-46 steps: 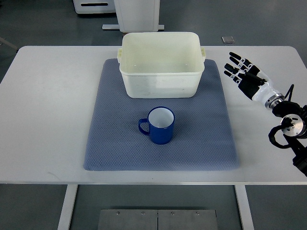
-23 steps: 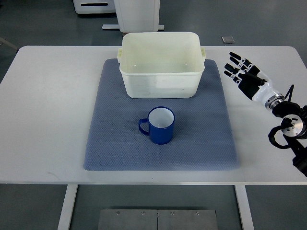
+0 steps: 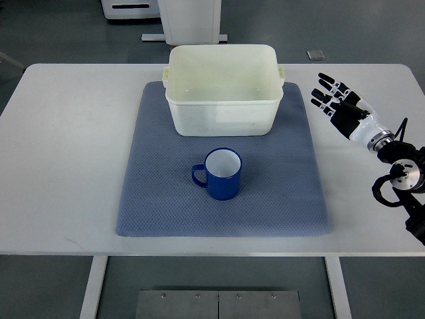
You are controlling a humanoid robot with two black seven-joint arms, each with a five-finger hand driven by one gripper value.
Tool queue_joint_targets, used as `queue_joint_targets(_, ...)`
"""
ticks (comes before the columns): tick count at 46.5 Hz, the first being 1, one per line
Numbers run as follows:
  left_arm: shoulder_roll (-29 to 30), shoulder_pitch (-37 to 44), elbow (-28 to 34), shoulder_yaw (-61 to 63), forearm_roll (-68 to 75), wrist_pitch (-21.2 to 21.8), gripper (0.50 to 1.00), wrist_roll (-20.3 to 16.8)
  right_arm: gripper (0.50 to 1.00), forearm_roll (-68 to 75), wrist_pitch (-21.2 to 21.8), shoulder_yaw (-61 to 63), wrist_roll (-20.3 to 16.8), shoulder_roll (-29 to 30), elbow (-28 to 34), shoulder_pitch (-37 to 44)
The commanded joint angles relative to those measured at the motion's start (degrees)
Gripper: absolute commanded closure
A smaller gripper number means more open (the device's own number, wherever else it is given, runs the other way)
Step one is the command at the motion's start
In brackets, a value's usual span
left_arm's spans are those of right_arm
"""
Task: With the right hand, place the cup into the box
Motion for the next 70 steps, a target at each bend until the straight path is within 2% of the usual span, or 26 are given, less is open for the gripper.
queue_joint_targets(1, 0.0, 0.0, 0.0, 0.0, 0.0, 0.0, 0.500, 0.0, 0.500, 0.0, 0.0, 0.0, 0.0, 0.2, -0.1, 0.0)
queue_joint_targets(45, 0.0, 0.0, 0.0, -0.1, 0.0, 0.0, 0.500, 0.0, 0.500, 0.0, 1.1, 0.4, 0.0, 0.1, 0.9, 4.7)
queue_joint_targets(55, 0.0, 0.0, 0.0, 0.0, 0.0, 0.0, 0.500, 0.0, 0.500, -0.2, 4.4, -0.8, -0.2, -0.1, 3.5, 7.4)
queue_joint_targets(70, 0.0, 0.0, 0.0, 0.0, 0.0, 0.0, 0.500, 0.0, 0.500, -0.6, 9.1, -7.3, 0.1, -1.9, 11.1, 13.4)
